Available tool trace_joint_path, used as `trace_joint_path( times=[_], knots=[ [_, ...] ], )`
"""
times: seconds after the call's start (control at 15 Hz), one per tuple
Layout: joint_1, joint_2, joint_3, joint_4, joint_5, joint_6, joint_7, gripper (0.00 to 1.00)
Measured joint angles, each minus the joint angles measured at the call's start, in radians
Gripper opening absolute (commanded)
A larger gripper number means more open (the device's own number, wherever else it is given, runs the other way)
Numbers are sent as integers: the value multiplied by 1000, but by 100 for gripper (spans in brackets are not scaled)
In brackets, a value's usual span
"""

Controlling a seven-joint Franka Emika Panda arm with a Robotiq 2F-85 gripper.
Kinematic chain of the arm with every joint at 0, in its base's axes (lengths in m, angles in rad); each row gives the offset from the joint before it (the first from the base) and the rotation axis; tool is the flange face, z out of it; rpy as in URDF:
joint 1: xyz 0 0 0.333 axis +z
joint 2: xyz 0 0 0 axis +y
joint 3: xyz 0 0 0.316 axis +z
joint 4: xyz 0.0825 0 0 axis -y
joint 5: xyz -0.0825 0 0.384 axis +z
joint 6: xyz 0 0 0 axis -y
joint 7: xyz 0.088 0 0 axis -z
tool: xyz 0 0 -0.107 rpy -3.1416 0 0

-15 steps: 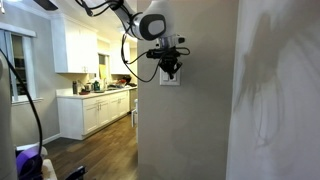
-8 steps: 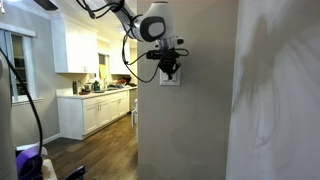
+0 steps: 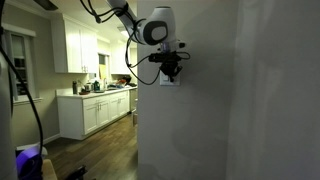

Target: Switch the right switch off

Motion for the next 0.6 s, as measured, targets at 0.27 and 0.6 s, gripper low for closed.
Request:
trace_joint_path(
  times=[0.27,0.6],
  knots=[
    [-8,0,8,0,-7,0,0,0],
    [-15,0,11,0,-17,-1,1,0]
  ],
)
